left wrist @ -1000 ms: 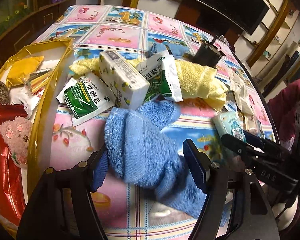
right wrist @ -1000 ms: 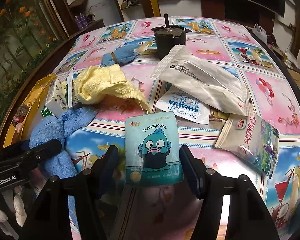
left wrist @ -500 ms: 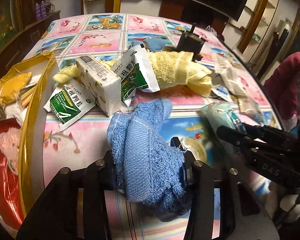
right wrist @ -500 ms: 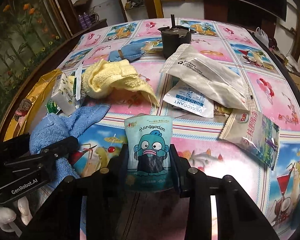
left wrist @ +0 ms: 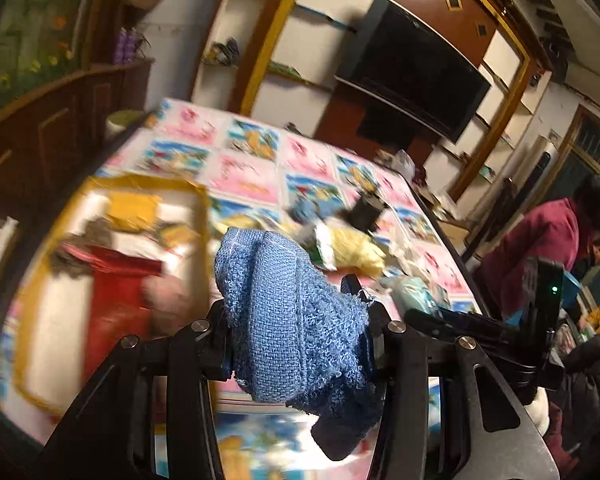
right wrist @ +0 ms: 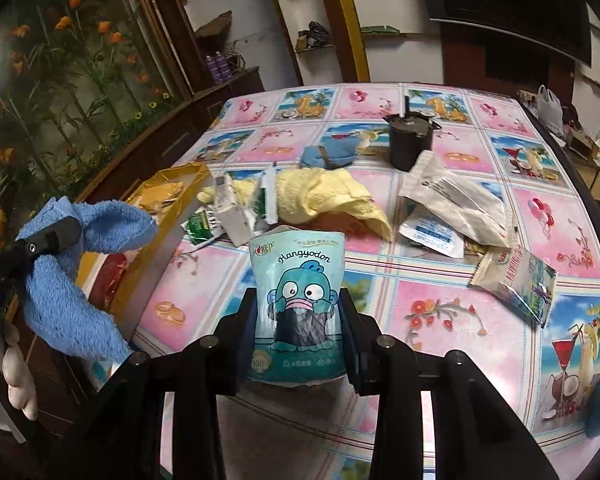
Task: Organize soft objects
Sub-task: 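Carry the blue towel and teal packet into the tray and open both grippers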
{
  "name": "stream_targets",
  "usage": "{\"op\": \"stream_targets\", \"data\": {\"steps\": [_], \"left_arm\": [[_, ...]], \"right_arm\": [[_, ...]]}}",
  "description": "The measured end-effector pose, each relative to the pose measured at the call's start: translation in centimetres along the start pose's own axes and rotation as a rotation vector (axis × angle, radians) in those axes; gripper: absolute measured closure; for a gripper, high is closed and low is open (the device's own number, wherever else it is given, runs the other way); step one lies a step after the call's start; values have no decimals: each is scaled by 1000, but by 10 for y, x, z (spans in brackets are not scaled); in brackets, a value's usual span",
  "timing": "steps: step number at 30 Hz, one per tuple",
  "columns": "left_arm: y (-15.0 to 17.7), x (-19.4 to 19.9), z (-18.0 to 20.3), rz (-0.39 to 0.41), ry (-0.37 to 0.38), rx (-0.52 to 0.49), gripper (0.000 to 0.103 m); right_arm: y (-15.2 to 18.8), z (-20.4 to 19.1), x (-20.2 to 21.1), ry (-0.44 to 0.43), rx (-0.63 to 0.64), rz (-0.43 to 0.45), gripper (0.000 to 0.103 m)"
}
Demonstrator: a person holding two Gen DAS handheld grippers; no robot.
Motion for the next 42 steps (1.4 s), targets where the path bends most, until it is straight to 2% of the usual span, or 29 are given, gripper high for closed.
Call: {"op": "stream_targets", "data": {"steps": [7, 13, 17, 20, 22, 24, 29, 32, 37, 38, 39, 42], "left_arm": [[-9, 47, -78, 70, -154, 65, 59], [-7, 39, -125, 58, -240, 99, 58], [0, 18, -150, -2, -289, 112, 56], [11, -12, -169, -122, -353, 96, 56], [22, -30, -179, -199, -355, 102, 56], [31, -35, -183, -226, -334, 121, 56], [27, -22, -190, -165, -310, 155, 52], [22, -14, -190, -134, -355, 148, 50], [12, -11, -179, -94, -582, 33, 50], [11, -11, -175, -87, -597, 15, 50], [9, -9, -169, -70, -593, 5, 50], [4, 5, -160, -5, -485, 50, 50]], "right_arm": [[-23, -64, 3, -140, 66, -5, 66], [-40, -119, -14, -211, 122, -42, 66], [-44, -153, -35, -216, 162, -83, 66], [-42, -171, -50, -214, 188, -115, 66], [-40, -182, -60, -215, 201, -140, 66], [-37, -191, -71, -207, 217, -162, 66], [-30, -206, -94, -153, 266, -196, 62], [-27, -210, -103, -112, 297, -199, 54], [-28, -208, -107, -101, 286, -193, 46], [-28, -206, -107, -106, 281, -191, 45], [-28, -205, -106, -110, 276, -190, 45], [-28, -197, -100, -129, 257, -178, 45]]}}
Point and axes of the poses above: each gripper's, at about its wrist camera, not at the fingertips, and x roughly against the way its jaws point, z to its right, y to its underside, the point moved 7 cm from there along -x, roughly the way its jaws point, and after that the axes turned 12 degrees about -z, right-handed, at the moved point
